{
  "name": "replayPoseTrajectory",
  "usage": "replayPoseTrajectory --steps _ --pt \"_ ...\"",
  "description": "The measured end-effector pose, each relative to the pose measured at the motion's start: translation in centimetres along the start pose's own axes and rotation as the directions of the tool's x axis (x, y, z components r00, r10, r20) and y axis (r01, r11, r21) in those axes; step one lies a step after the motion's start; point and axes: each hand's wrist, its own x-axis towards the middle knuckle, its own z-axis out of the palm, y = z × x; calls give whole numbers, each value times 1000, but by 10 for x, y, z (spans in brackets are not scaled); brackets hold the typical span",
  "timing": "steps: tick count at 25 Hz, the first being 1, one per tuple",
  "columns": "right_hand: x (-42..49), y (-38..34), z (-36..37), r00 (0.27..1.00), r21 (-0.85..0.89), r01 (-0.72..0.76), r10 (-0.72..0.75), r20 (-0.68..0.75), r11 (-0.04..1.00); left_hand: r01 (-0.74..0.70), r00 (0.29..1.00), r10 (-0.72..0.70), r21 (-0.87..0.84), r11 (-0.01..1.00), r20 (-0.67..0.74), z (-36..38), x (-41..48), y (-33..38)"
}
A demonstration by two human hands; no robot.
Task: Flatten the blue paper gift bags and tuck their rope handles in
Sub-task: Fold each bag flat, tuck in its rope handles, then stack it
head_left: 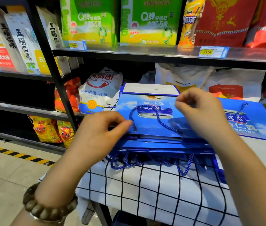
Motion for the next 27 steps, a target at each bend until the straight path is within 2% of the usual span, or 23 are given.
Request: replayPoseTrajectory --steps 2,4,6,8,10,13,16,19,23,25,27 --pt "8 22 -20 988 -196 -151 145 -45 969 131 985 -117 112 985 -127 -5 10 -7" --pt "10 43 -26 944 -358 -295 327 33 886 236 970 -209 299 925 -121 -6 22 -15" --pt "6 57 -23 883 -376 -380 452 125 845 281 957 -287 325 903 -30 -1 30 -19" --pt "4 65 -19 856 -278 -447 497 144 850 312 941 -333 214 925 67 5 35 -22" --pt "3 67 -19 842 -118 -503 516 158 856 313 937 -332 156 937 112 8 37 -24" --pt "3 70 -22 805 57 -571 545 234 819 241 961 -270 275 930 69 10 39 -22" --pt "3 76 -25 812 33 -556 534 235 831 233 956 -281 368 900 82 9 42 -16" --pt "2 76 -28 822 89 -554 527 218 828 207 951 -286 444 872 119 12 43 -13" --pt "-1 74 -29 827 131 -542 499 258 830 34 969 -177 614 789 174 20 42 -2" --pt "-2 78 -29 842 158 -525 484 238 836 81 958 -220 557 827 187 21 46 4" --pt "-3 83 -32 882 141 -467 448 150 873 141 955 -245 472 871 167 20 49 11"
